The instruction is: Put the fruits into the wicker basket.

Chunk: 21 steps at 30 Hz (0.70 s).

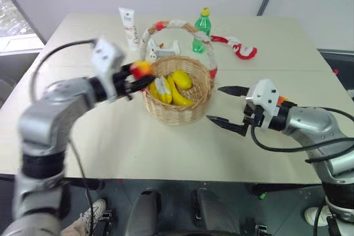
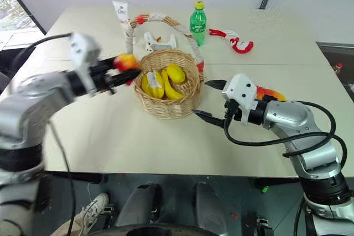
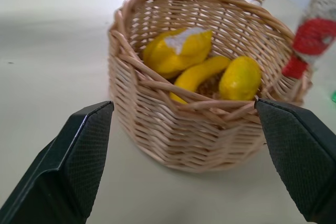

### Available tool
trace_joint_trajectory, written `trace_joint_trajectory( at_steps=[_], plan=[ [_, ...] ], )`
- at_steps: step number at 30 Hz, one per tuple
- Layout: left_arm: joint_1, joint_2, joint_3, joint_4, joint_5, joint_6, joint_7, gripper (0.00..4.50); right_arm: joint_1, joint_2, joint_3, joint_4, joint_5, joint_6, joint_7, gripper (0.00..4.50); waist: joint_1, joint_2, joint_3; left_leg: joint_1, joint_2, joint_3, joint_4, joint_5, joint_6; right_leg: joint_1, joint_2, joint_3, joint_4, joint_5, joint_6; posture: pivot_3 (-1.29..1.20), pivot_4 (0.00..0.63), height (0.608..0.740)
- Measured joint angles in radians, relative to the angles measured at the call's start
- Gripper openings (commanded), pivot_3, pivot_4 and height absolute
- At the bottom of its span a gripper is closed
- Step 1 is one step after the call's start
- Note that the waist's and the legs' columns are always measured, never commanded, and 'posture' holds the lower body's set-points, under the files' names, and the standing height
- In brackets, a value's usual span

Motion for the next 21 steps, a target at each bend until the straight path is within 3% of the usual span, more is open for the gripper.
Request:
trace_joint_trajectory(
  at_steps=[1, 6, 14, 21],
  plan=[
    [-0.03, -0.033, -0.026, 0.039, 0.016, 0.001, 0.024, 1.98, 0.004, 0.0, -0.007, 0.0, -0.004, 0.0, -0.004, 4.5, -0.007, 0.0, 0.0, 0.0, 0.001, 0.0, 0.0, -0.001, 0.001, -0.001, 0.001, 0.001, 0.0, 0.0, 0.0, 0.0, 0.15, 0.74],
    [-0.06, -0.103, -0.108, 0.18, 0.079, -0.015, 0.056, 4.48, 0.07, -0.022, -0.048, -0.011, -0.03, 0.016, -0.039, 4.5, -0.028, 0.001, 0.0, 0.0, 0.003, -0.001, -0.003, 0.0, 0.001, -0.004, 0.003, 0.001, 0.002, 0.0, 0.0, 0.0, 0.15, 0.74],
    [0.018, -0.04, -0.127, 0.103, 0.075, -0.191, -0.117, 4.48, 0.245, -0.169, -0.172, 0.032, -0.163, 0.011, -0.057, 4.5, -0.025, 0.001, 0.0, 0.0, 0.002, 0.001, -0.001, 0.0, 0.0, -0.004, 0.003, 0.002, 0.002, 0.0, 0.0, 0.0, 0.15, 0.74],
    [0.119, 0.021, -0.158, -0.03, 0.035, -0.232, -0.267, 4.48, 0.233, -0.173, -0.133, 0.222, -0.286, -0.103, -0.076, 4.5, -0.027, 0.001, 0.0, 0.001, 0.003, 0.004, -0.001, 0.0, 0.0, -0.003, 0.003, 0.002, 0.002, 0.0, 0.0, 0.0, 0.15, 0.74]
  ],
)
